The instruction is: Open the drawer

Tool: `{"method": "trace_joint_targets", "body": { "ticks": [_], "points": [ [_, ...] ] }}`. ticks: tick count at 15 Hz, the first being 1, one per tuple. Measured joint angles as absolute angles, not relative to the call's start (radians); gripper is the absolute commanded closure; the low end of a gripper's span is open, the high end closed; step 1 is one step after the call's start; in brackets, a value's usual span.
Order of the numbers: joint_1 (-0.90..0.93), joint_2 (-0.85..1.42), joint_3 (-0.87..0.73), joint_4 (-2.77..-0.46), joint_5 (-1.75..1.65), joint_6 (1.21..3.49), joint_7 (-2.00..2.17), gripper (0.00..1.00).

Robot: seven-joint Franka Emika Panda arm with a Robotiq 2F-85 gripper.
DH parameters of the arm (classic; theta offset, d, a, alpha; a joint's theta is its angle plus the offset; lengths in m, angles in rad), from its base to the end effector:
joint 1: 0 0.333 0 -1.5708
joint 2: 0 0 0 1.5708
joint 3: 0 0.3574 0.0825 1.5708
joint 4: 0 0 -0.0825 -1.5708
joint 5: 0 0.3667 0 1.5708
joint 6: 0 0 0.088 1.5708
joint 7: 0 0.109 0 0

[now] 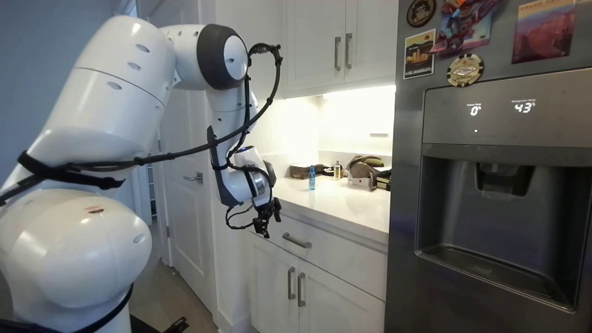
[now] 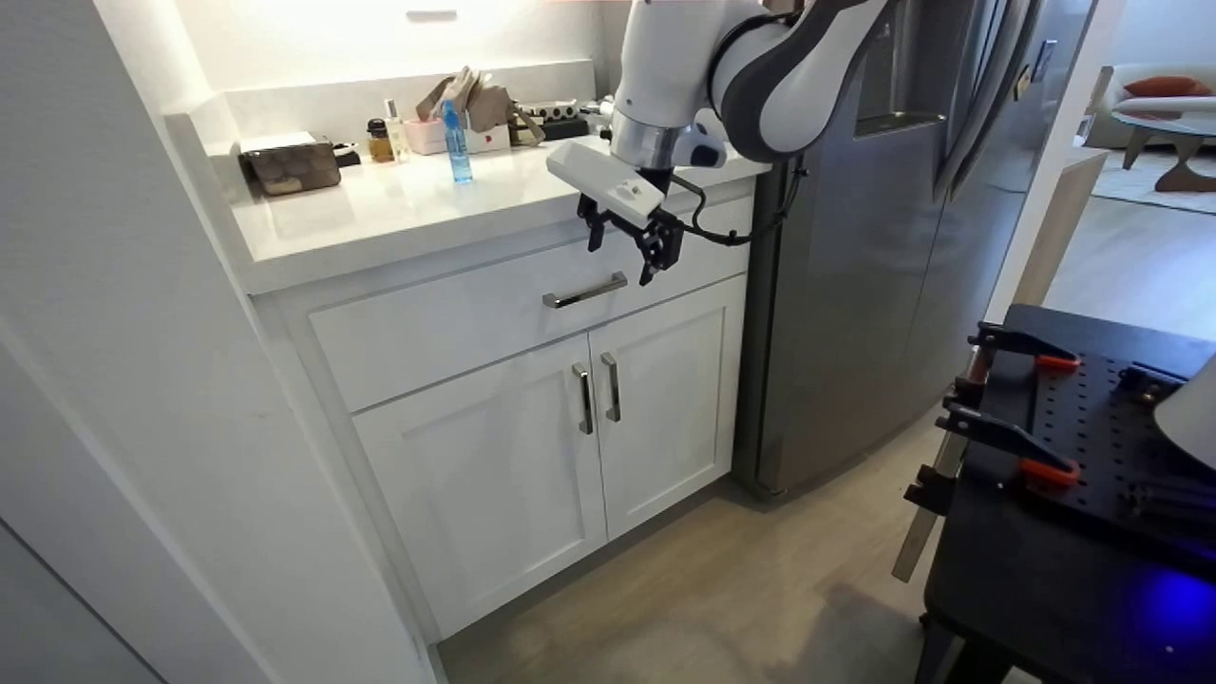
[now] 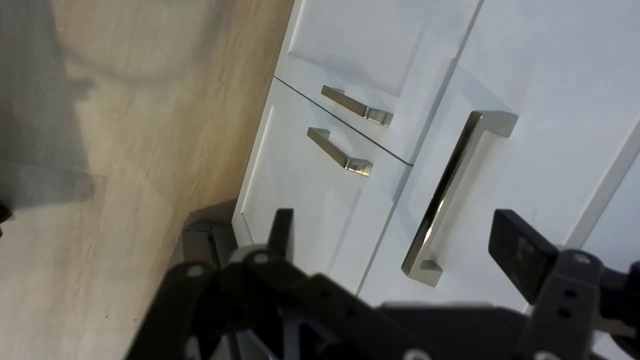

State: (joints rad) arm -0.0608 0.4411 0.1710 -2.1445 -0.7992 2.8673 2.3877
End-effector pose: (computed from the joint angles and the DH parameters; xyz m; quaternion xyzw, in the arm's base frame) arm 0.5851 0.0996 0.2704 -0.6967 0.6915 -0.1648 0.0965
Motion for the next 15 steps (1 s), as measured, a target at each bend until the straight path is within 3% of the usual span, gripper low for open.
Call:
{"method": "trace_joint_targets", "body": {
  "ticks": [15],
  "points": [
    [0.083,0.650,-0.029,-1.938,-0.838,2.900,2.525,0.00]
  ]
}}
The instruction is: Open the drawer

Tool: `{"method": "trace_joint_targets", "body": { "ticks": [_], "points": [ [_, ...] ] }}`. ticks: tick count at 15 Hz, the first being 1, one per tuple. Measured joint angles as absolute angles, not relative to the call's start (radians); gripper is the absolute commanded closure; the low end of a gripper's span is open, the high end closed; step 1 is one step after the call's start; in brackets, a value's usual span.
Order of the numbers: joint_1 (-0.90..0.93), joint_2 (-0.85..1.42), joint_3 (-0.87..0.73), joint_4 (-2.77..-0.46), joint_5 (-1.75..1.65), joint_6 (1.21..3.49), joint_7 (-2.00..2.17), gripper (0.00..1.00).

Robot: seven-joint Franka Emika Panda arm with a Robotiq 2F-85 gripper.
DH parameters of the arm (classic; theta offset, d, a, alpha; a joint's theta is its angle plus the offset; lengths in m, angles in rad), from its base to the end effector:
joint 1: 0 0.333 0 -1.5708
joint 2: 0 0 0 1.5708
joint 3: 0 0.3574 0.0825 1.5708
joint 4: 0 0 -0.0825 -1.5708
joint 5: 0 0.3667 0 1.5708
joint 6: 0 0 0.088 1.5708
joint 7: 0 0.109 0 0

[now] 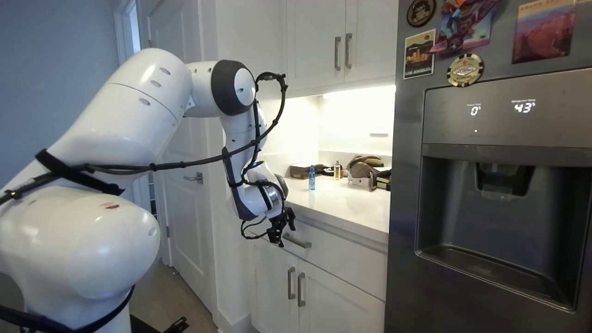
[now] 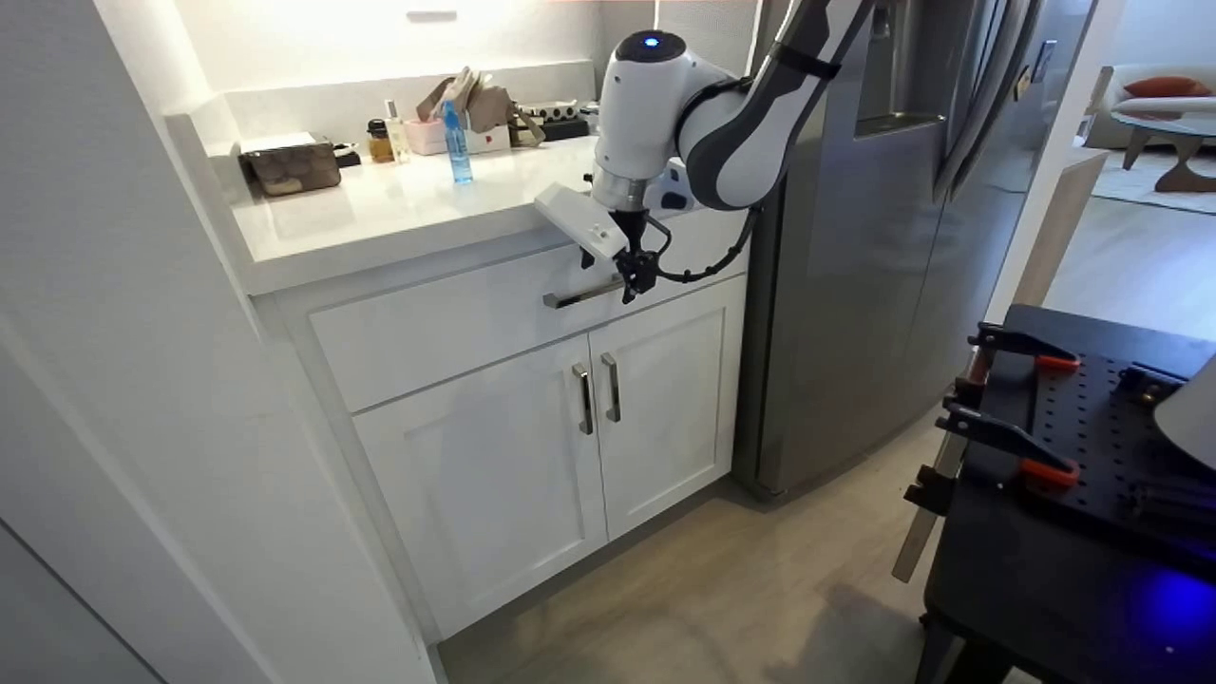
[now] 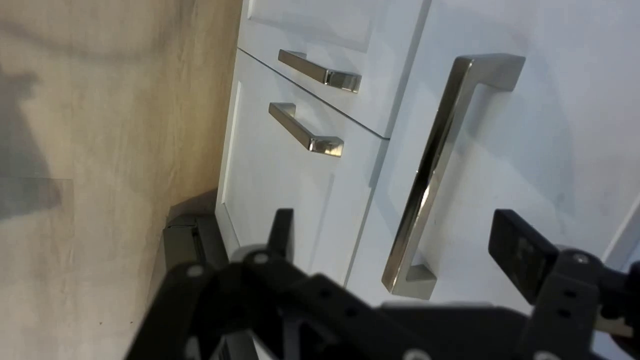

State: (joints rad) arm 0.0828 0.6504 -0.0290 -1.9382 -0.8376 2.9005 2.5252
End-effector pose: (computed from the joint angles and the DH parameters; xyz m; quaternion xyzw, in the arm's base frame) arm 0.6417 0.0805 0.2111 -0.6538 0.7253 -0.1970 0.0880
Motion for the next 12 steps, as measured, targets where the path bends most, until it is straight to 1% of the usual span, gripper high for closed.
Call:
{"method": "trace_joint_targets", "body": {
  "ticks": [6,12],
  "points": [
    [0.118,0.717,-0.057,-1.889,-0.838,2.905,2.565,0.00],
    [0.172,0.761,-0.128,-1.851,-0.803,2.932,2.597,0.00]
  ]
}}
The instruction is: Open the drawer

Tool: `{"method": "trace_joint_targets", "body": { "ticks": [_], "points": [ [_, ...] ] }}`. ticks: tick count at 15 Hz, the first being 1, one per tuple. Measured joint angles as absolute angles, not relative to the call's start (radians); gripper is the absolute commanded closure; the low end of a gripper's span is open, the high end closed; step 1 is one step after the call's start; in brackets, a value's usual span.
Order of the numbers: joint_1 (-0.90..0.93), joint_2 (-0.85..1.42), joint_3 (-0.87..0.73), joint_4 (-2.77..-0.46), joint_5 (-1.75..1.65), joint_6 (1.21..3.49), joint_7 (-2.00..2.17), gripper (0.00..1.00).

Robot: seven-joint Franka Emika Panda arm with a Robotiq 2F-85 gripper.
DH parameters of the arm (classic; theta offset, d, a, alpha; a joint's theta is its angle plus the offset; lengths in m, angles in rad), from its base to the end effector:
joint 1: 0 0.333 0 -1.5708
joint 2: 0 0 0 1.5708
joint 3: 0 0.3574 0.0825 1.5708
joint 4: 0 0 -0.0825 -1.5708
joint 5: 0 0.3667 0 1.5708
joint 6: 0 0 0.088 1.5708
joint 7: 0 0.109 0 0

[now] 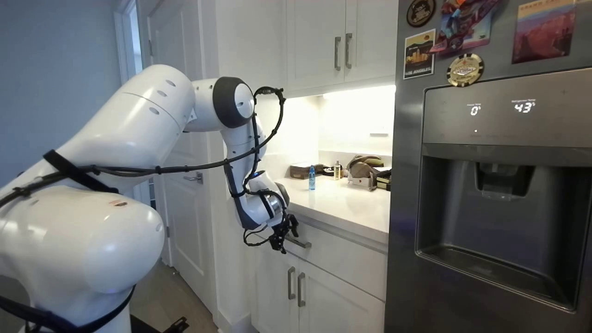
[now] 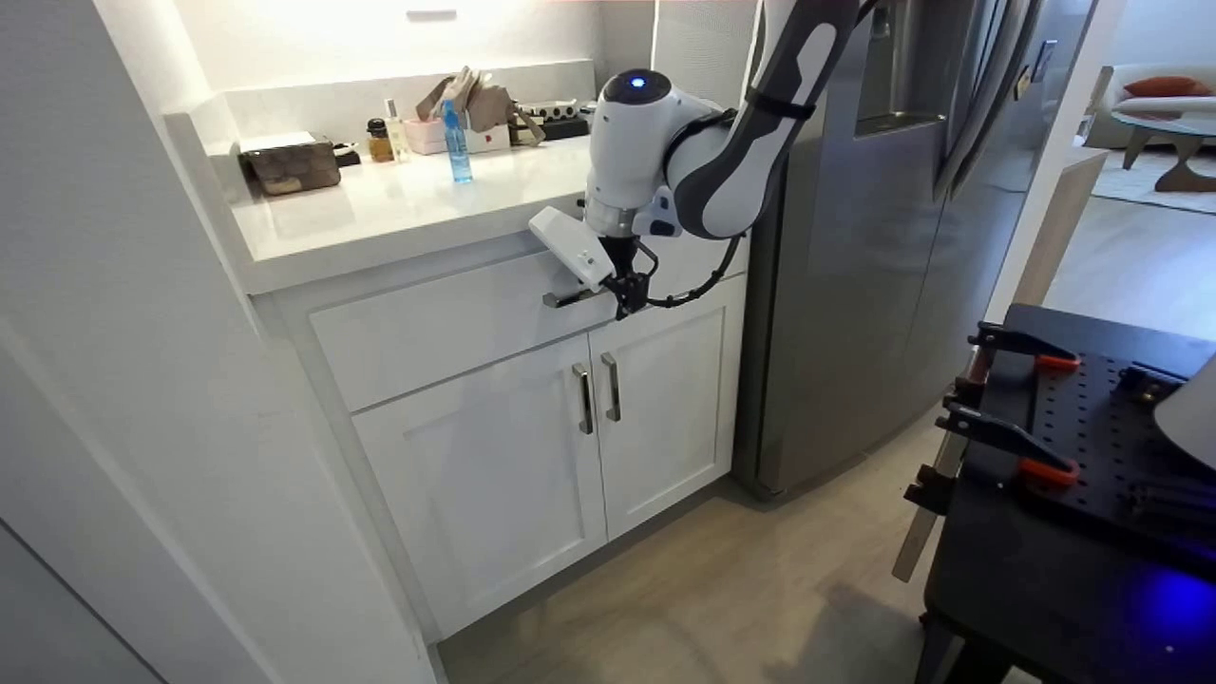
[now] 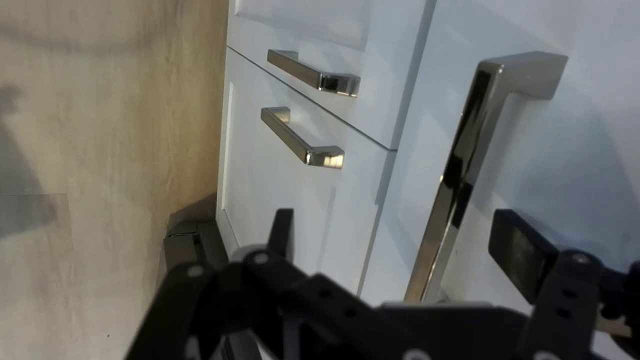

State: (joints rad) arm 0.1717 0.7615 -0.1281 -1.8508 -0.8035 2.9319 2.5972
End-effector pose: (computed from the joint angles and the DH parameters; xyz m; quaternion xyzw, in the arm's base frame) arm 0.6598 0.0839 0.1736 -0.6290 0.7442 -0.2075 0.0866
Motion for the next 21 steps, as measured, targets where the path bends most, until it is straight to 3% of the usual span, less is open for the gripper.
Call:
{"method": "trace_joint_targets", "body": {
  "ticks": [3,4,14,16,21],
  "points": [
    [0.197,0.778,-0.156,-1.844,-0.767,2.939,2.597,0.00],
    [0.200,0.784,-0.156,-1.842,-0.760,2.939,2.597,0.21],
    [0.219,0.801,-0.181,-1.800,-0.747,2.944,2.597,0.95],
    [0.221,0.803,-0.185,-1.790,-0.740,2.944,2.597,1.00],
    [0.223,0.804,-0.187,-1.787,-0.721,2.944,2.600,0.96]
  ]
}}
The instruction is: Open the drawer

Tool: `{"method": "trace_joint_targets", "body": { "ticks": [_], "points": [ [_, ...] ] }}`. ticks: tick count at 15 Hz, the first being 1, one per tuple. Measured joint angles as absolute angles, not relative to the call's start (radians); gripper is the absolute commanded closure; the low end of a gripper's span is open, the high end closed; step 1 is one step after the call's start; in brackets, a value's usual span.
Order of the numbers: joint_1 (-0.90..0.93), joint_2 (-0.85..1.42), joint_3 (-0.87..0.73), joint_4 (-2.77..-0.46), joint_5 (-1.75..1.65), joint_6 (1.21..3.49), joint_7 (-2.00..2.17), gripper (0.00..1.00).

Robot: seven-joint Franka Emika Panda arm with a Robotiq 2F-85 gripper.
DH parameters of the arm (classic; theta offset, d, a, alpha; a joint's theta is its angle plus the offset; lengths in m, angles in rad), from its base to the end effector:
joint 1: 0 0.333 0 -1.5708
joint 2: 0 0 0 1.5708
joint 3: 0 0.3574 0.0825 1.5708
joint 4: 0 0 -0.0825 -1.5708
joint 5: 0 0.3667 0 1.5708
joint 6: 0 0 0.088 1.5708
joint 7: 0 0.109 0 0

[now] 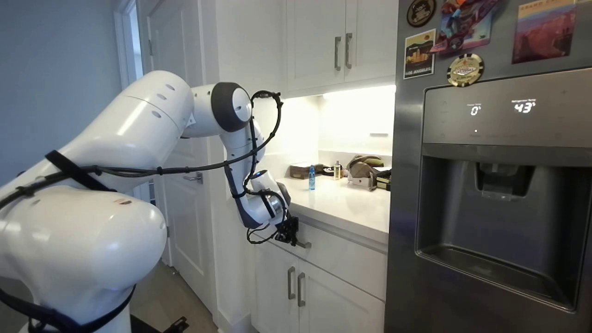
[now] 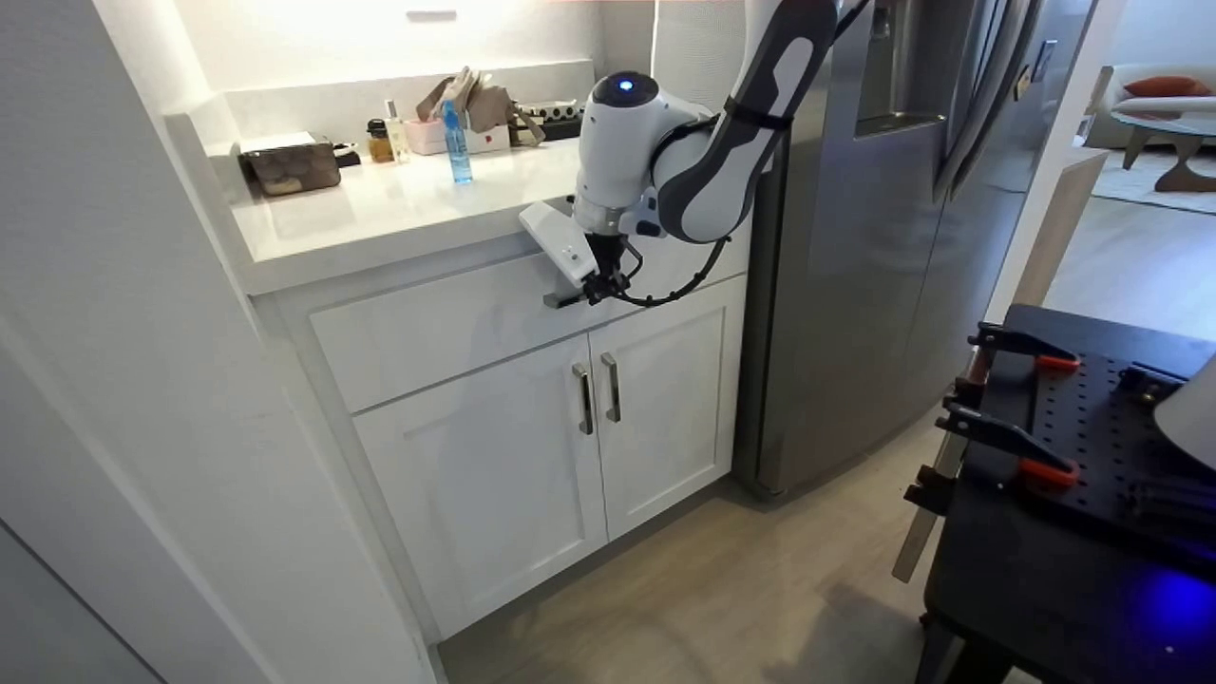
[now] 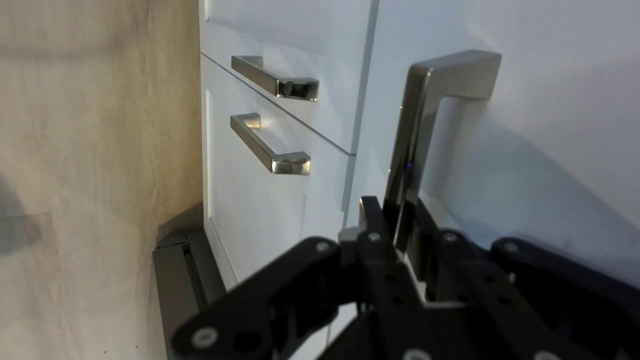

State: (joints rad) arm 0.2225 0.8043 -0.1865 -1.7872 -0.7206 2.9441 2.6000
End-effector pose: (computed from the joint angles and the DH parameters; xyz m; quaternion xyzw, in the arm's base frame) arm 0.6796 0.0847 0.1733 -0.6049 0.7591 -0.2192 0.0995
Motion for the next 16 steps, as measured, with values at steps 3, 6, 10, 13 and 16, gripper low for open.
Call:
{"method": "trace_joint_targets", "body": {
  "ticks": [3,6,10,13,16],
  "points": [
    [0.234,0.804,-0.197,-1.789,-0.721,2.944,2.600,0.96],
    [0.259,0.804,-0.223,-1.799,-0.720,2.958,2.601,0.96],
    [0.329,0.797,-0.301,-1.848,-0.708,3.026,2.611,0.96],
    [0.412,0.791,-0.383,-1.906,-0.673,3.088,2.614,0.96],
    [0.508,0.784,-0.467,-1.975,-0.629,3.144,2.616,0.96]
  ]
}}
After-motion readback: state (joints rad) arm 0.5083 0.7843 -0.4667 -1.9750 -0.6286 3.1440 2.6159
